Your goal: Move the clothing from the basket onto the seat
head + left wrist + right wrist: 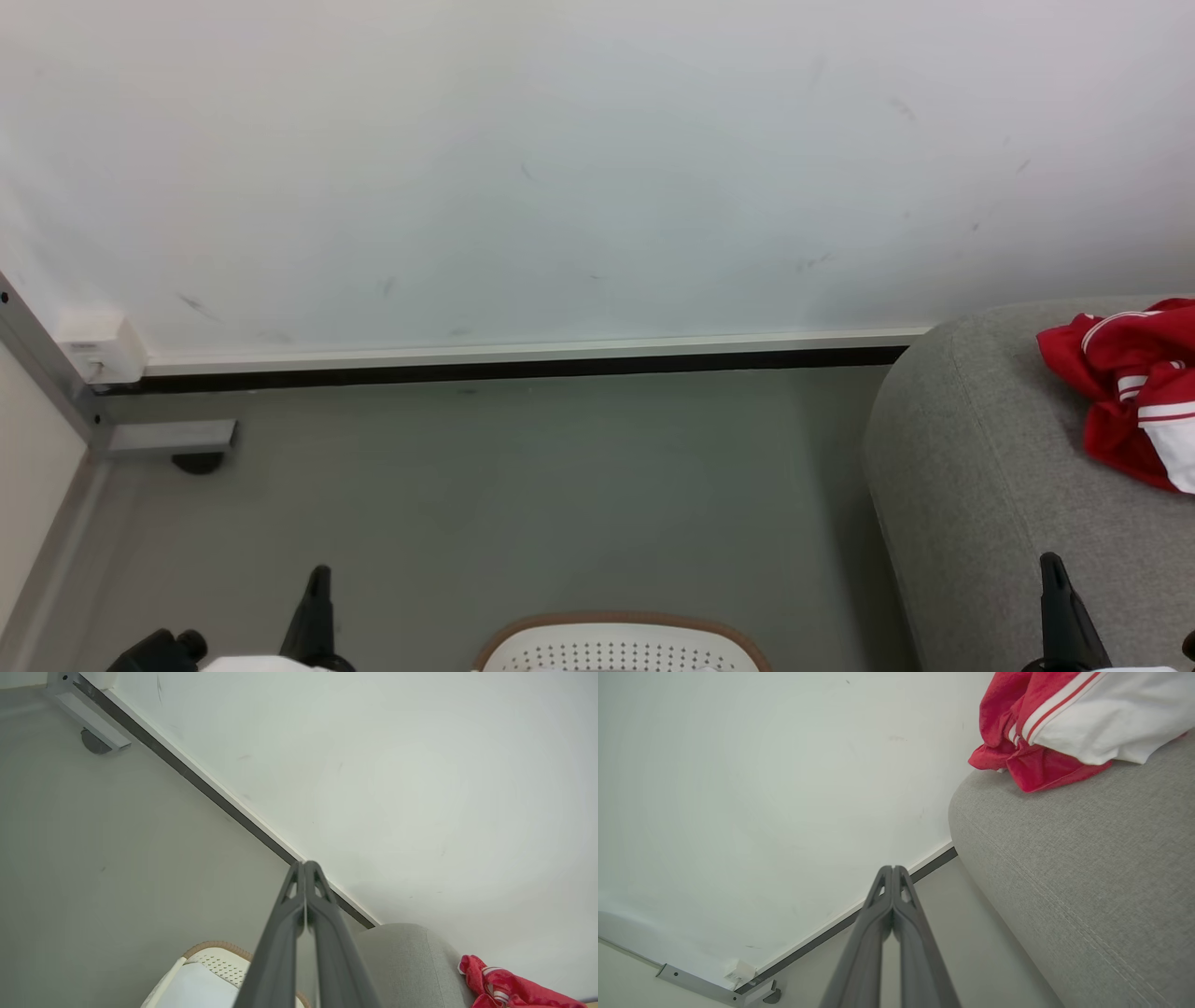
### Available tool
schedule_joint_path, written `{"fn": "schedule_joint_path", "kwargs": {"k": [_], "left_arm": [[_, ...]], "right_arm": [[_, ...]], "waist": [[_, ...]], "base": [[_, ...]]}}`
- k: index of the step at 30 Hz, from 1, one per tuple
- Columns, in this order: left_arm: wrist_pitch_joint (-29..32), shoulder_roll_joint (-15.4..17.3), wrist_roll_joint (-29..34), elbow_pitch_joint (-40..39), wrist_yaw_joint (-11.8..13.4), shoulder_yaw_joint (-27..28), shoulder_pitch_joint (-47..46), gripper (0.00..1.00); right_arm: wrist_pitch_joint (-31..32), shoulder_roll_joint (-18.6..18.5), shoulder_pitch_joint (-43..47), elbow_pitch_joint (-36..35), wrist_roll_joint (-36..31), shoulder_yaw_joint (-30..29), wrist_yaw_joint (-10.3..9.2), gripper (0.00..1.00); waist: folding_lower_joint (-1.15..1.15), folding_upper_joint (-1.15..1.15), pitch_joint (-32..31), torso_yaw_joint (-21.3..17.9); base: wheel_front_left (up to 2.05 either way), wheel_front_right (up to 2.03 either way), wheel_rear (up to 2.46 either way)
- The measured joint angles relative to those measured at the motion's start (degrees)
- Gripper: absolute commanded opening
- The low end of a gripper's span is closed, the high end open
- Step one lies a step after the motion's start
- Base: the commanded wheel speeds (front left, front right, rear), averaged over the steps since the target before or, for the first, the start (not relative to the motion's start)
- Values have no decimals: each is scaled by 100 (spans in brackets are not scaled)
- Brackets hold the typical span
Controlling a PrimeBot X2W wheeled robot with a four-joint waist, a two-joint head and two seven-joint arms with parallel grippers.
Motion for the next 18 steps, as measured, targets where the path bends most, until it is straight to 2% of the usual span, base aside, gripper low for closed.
{"fn": "schedule_joint_path", "kwargs": {"k": [18], "left_arm": [[333,-92,-1165,-90,-168,260,-129,0]], "right_arm": [[331,-10,-179,-44,1380,-68,0,0]], "waist": [[0,0,37,26]], "base": [[0,0,0]]}}
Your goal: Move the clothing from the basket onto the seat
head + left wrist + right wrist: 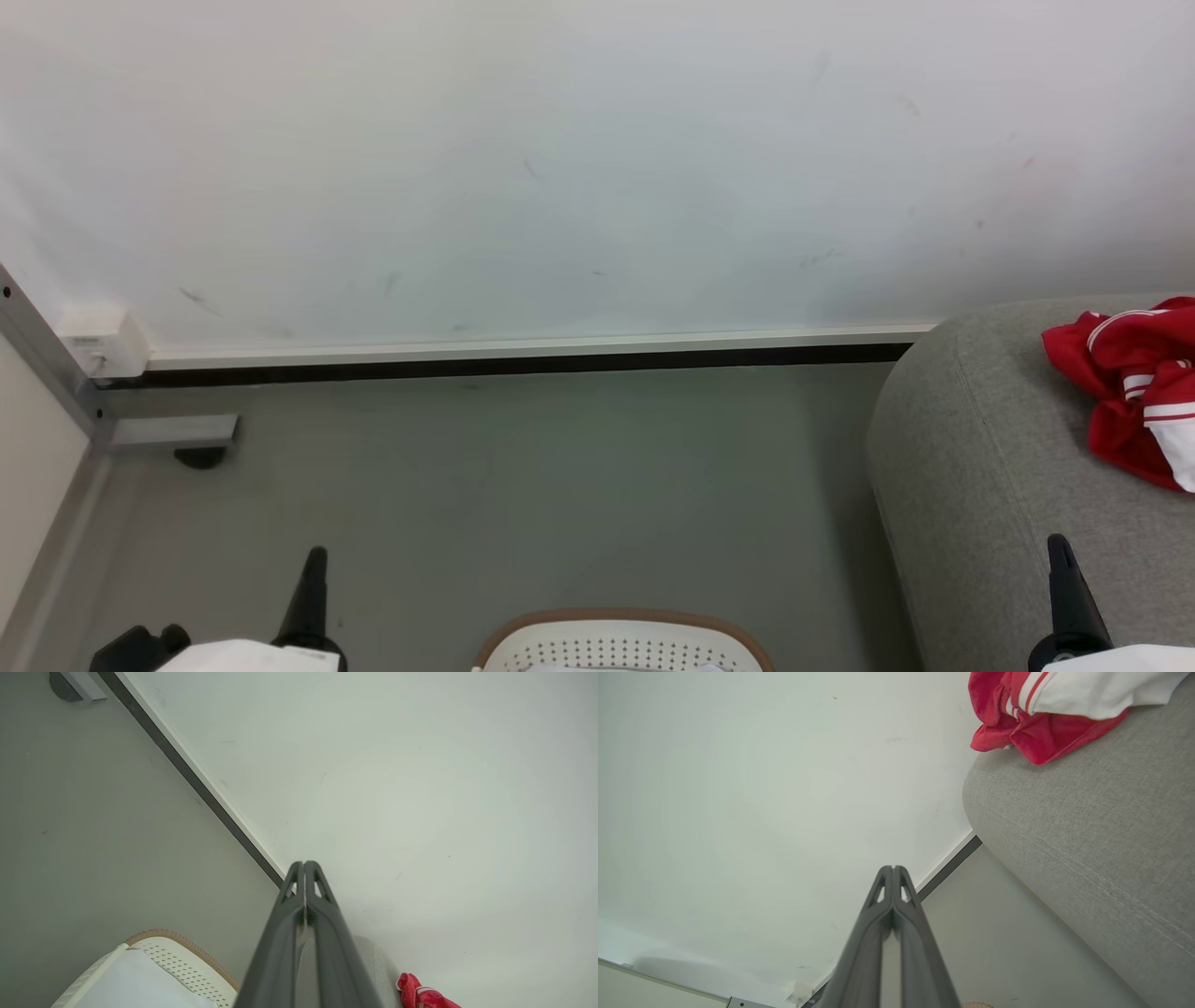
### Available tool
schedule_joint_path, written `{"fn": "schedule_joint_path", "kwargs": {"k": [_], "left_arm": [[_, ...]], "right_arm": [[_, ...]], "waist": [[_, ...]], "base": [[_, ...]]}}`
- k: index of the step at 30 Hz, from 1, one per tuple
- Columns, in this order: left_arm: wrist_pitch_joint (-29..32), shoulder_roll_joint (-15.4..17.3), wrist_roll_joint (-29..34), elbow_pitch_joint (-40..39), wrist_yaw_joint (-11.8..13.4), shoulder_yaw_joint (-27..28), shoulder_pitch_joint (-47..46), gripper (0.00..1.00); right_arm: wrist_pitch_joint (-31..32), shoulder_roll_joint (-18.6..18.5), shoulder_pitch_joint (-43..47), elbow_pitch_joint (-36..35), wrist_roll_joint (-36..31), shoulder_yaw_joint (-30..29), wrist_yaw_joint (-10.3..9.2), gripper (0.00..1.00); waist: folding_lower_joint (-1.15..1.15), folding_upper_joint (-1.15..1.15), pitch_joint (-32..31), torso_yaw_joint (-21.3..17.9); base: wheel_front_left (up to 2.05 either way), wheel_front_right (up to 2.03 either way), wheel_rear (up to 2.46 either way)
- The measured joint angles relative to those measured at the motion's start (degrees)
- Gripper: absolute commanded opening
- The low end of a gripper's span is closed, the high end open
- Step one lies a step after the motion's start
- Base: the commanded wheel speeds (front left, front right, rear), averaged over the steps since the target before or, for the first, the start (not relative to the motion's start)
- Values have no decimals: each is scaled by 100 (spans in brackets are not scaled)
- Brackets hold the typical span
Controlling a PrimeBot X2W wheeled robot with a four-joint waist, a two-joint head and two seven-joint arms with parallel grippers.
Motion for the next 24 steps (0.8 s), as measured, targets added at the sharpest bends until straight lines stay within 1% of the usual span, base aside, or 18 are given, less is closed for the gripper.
{"fn": "schedule_joint_path", "kwargs": {"k": [24], "left_arm": [[355,-68,-1235,-76,-175,292,-138,0]], "right_arm": [[339,-32,-170,-40,1429,-80,0,0]], "waist": [[0,0,47,32]], "base": [[0,0,0]]}}
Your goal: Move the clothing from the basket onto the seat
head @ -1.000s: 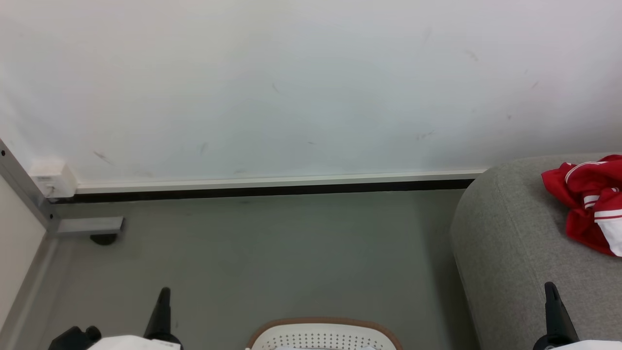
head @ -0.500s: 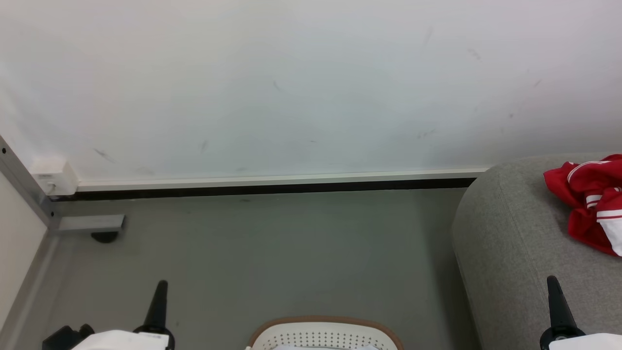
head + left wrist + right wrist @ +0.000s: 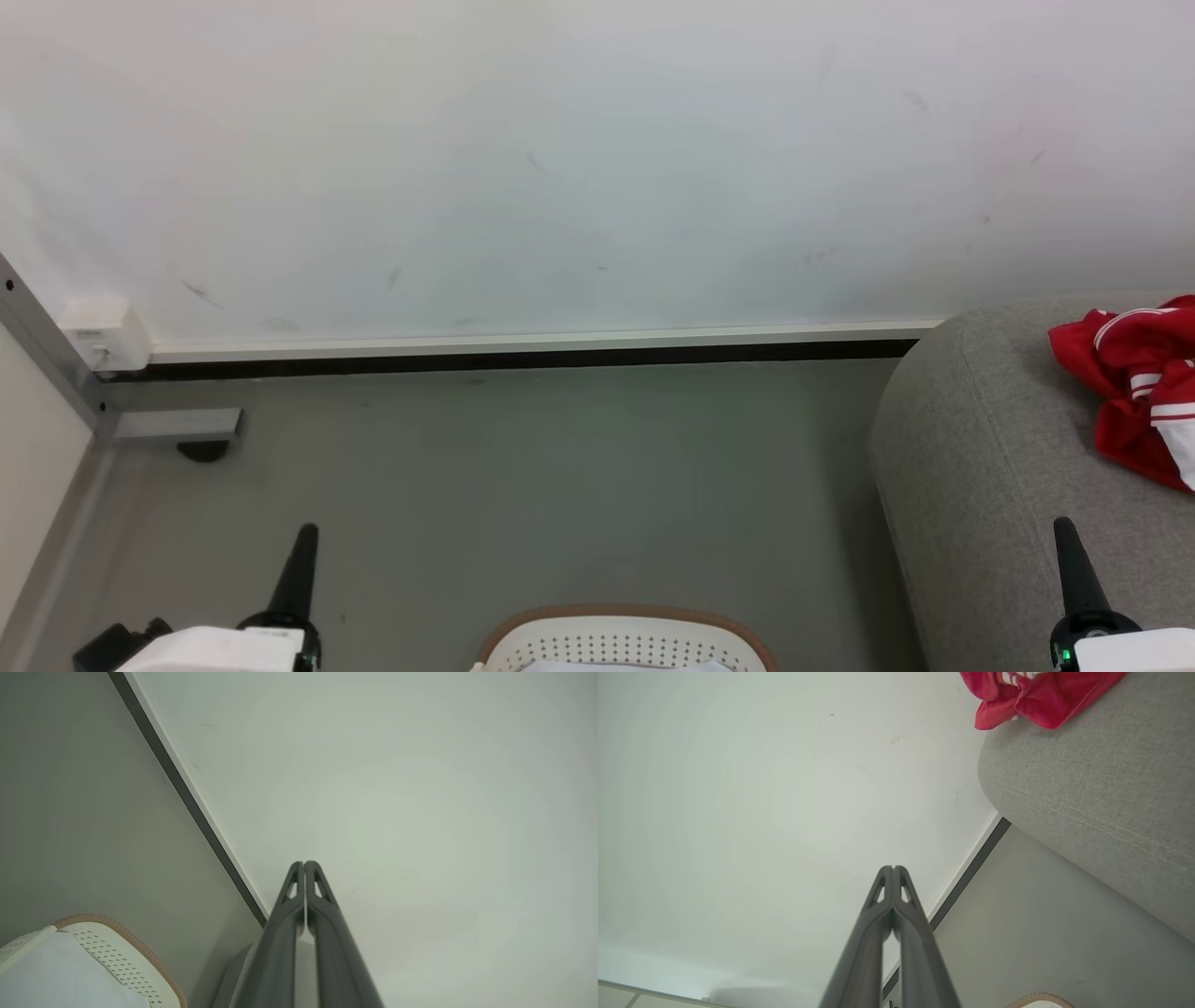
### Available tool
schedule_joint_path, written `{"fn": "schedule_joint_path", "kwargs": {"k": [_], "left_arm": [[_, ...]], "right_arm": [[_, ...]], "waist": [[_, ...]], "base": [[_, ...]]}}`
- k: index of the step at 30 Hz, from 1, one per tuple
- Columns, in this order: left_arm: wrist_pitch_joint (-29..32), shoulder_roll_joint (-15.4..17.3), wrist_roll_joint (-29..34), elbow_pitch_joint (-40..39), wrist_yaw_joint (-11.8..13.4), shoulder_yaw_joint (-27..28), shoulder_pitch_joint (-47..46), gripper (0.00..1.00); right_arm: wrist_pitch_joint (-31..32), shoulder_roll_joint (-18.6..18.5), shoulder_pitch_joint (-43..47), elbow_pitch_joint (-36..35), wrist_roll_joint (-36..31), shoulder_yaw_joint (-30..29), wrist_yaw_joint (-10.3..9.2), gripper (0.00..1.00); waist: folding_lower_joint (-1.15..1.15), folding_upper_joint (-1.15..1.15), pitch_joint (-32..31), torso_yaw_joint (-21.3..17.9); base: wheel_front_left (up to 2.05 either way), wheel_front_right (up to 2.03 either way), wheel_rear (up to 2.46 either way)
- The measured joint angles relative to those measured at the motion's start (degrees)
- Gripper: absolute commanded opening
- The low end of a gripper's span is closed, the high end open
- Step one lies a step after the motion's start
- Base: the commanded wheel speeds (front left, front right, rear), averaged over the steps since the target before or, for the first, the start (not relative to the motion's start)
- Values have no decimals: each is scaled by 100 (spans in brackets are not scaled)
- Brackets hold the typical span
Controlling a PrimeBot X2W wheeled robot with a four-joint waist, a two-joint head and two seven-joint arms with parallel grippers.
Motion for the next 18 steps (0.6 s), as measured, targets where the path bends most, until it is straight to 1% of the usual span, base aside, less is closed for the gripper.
{"fn": "schedule_joint_path", "kwargs": {"k": [18], "left_arm": [[220,-52,-782,-65,-105,177,-92,0]], "right_arm": [[200,-33,-112,-26,935,-42,0,0]], "waist": [[0,0,35,24]], "base": [[0,0,0]]}}
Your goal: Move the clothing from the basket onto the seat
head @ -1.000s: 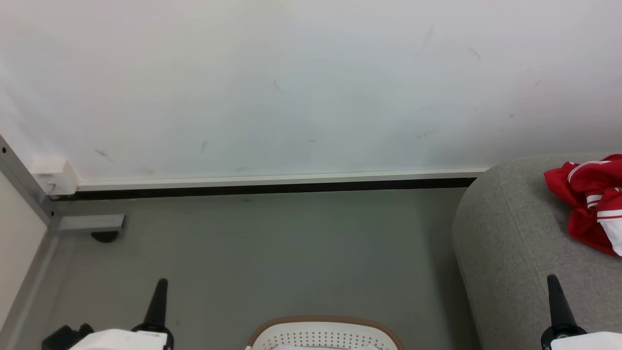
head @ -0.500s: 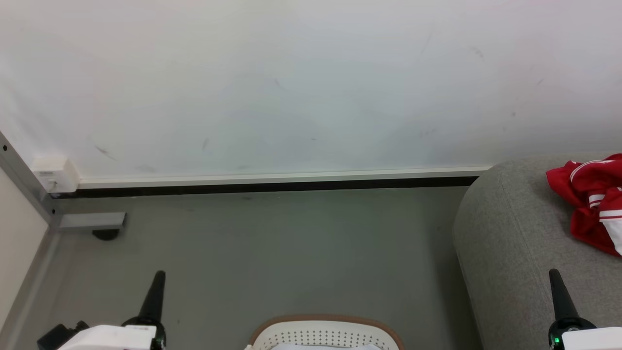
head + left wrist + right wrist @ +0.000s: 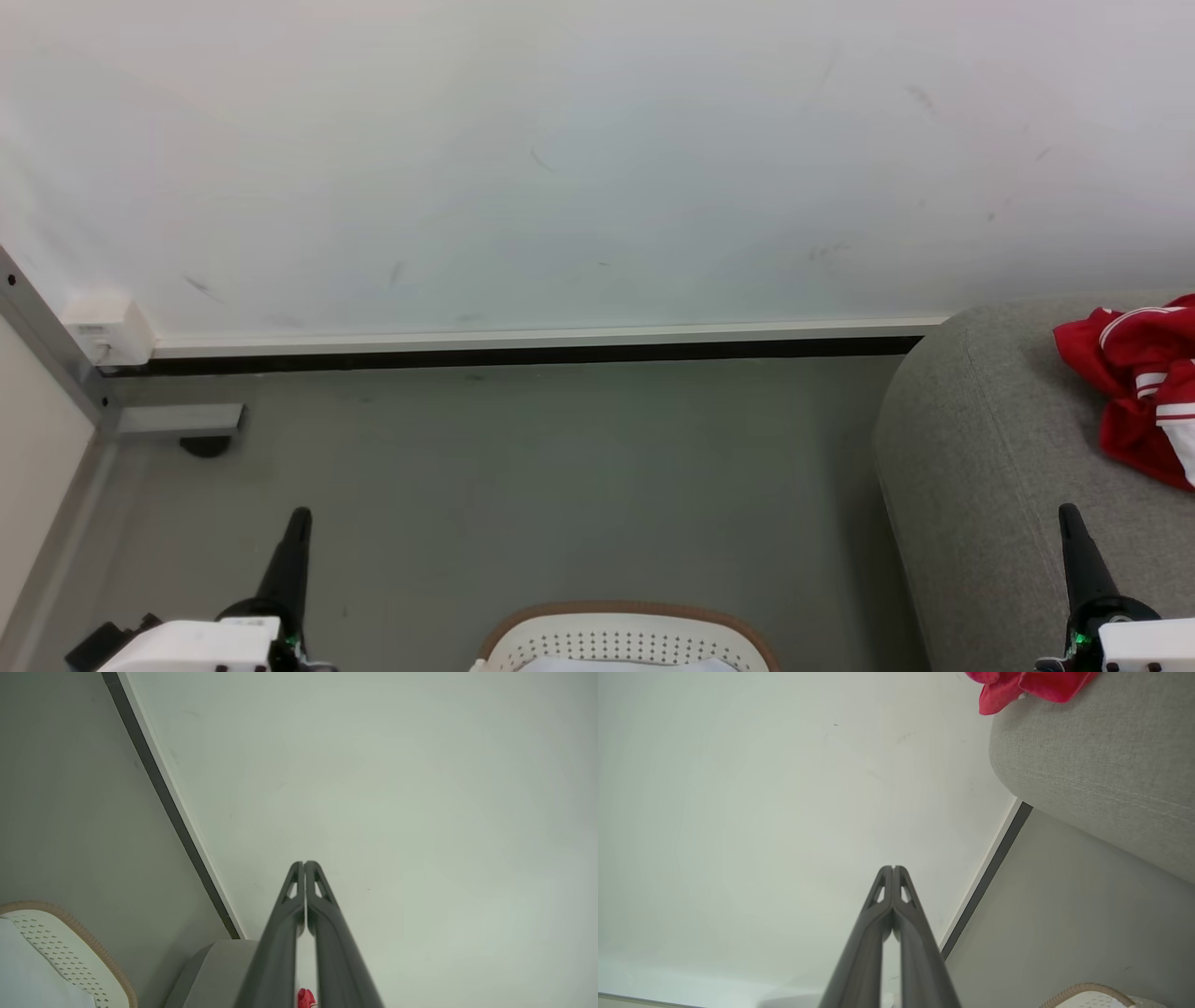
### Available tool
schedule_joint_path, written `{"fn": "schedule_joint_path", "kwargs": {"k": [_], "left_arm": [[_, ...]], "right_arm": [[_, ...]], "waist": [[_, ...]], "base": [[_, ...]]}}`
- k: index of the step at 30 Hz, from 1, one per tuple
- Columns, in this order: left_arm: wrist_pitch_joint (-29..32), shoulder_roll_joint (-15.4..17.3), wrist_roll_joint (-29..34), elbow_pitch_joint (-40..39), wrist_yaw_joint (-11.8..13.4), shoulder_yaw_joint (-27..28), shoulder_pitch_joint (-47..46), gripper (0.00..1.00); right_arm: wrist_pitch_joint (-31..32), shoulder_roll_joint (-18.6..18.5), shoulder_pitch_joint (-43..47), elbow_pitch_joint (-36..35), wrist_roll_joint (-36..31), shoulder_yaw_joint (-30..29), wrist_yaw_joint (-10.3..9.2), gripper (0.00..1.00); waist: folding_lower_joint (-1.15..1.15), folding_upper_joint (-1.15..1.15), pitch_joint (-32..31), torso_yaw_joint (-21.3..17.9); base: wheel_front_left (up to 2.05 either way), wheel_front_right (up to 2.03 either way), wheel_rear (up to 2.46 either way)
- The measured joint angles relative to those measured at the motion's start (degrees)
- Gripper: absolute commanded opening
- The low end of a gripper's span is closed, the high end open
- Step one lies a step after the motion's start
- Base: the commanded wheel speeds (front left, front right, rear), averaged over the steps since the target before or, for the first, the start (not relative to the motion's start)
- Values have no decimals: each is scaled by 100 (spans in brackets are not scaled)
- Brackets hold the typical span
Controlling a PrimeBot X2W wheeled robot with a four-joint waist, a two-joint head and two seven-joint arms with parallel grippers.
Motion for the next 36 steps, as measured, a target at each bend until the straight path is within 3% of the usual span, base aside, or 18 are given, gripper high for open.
{"fn": "schedule_joint_path", "kwargs": {"k": [26,36], "left_arm": [[271,-66,-907,-59,-124,213,-108,0],[271,-67,-909,-59,-126,214,-109,0]], "right_arm": [[247,-36,-124,-27,1111,-33,-1,0],[245,-43,-126,-29,1117,-29,-1,0]], "waist": [[0,0,51,35],[0,0,51,35]], "base": [[0,0,0],[0,0,0]]}}
